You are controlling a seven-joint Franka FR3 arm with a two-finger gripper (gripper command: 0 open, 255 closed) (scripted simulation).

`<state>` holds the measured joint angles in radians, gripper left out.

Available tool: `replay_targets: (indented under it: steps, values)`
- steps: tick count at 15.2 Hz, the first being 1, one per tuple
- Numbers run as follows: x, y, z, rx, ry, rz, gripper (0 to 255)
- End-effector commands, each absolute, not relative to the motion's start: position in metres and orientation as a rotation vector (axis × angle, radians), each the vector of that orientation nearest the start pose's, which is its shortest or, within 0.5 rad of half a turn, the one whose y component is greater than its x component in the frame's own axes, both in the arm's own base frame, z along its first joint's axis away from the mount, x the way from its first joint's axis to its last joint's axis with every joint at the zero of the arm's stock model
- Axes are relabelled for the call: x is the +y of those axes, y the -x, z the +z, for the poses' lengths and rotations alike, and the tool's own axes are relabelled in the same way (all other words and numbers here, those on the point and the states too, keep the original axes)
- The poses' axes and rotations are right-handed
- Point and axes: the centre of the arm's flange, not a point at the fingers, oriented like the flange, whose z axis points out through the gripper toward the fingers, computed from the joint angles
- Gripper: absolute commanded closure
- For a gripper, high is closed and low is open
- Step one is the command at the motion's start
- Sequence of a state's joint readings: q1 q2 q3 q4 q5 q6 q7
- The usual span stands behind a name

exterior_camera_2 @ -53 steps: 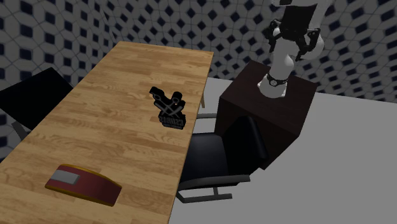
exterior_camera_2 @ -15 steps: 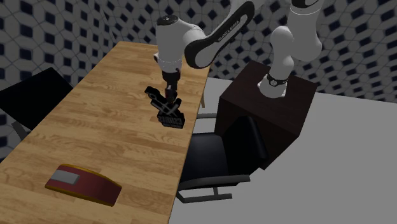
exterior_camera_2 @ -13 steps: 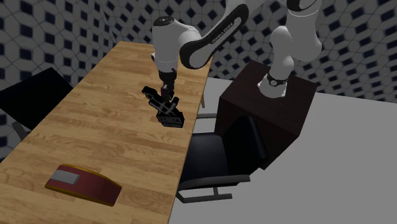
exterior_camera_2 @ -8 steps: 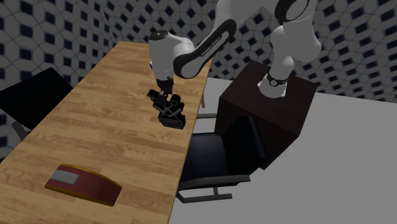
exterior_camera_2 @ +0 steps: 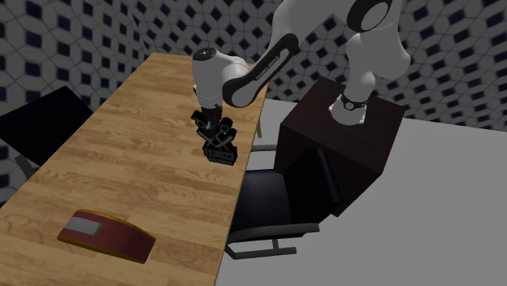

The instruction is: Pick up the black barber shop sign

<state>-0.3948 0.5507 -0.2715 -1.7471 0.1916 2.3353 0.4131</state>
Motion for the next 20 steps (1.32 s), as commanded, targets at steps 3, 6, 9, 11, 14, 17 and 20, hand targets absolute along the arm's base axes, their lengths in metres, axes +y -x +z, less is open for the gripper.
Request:
replay_targets:
  steps: [3,6,9,11,14,17,20]
  values:
    - [-0.398,-0.539,0.272,1.732,2.626,-0.097,255]
    - [-0.398,-0.539,0.273,1.732,2.626,-0.097,255]
    - [-0.398,-0.540,0.277,1.732,2.626,-0.097,255]
    - [-0.398,-0.540,0.288,1.732,2.626,-0.097,255]
    - [-0.398,-0.540,0.303,1.732,2.626,-0.097,255]
    - [-0.398,-0.540,0.319,1.732,2.626,-0.097,255]
    - [-0.398,-0.540,0.335,1.732,2.626,-0.097,255]
